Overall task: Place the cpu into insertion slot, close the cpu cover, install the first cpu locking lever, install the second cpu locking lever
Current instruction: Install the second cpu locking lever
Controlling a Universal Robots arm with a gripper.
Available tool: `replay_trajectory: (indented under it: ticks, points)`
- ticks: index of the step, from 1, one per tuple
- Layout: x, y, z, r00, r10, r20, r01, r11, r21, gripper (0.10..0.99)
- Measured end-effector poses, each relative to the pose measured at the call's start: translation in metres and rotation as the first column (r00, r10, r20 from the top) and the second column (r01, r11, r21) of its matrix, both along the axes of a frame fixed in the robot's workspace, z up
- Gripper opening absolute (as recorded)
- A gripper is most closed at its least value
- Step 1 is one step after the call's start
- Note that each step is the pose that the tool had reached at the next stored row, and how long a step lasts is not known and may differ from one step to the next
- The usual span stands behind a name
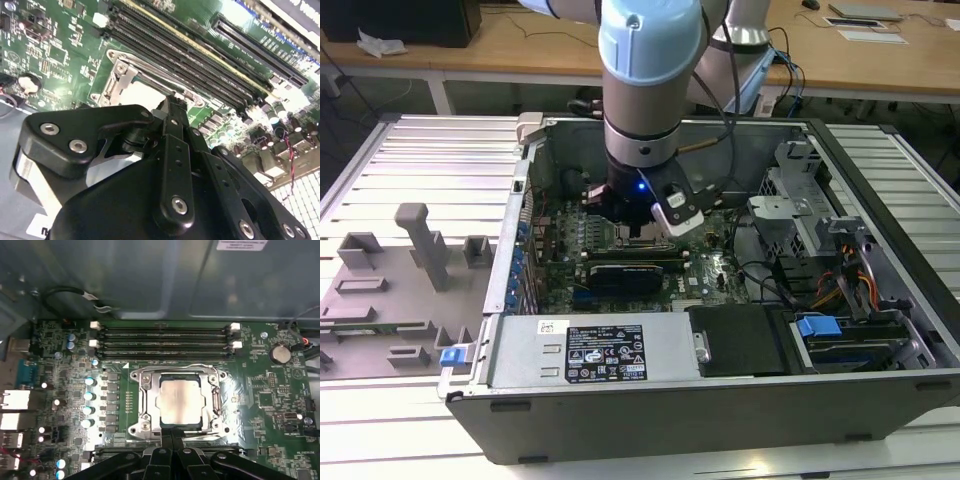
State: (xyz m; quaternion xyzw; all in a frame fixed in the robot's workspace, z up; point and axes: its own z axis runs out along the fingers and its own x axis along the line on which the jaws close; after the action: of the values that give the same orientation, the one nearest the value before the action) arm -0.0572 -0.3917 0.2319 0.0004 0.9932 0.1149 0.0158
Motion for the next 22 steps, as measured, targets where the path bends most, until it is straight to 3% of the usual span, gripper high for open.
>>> replay_trajectory:
  ticks: [3, 8, 13, 19, 22]
  points:
    - [0.0022, 0.0073, 0.0, 1.0, 0.0, -0.0019, 0.0, 0.9994, -0.035, 0.106]
    - [0.0049, 0.0253, -0.0001, 1.0, 0.0, -0.0019, 0.0, 0.999, -0.044, 0.106]
    - [0.007, 0.039, -0.0001, 1.0, 0.0, -0.0021, 0.0, 0.9957, -0.093, 0.106]
    - [0.0074, 0.047, 0.0007, 1.0, 0.0, -0.0022, 0.0, 0.9953, -0.096, 0.106]
    - [0.0074, 0.0494, 0.0116, 1.0, 0.0, -0.0013, 0.0, 0.9948, -0.101, 0.106]
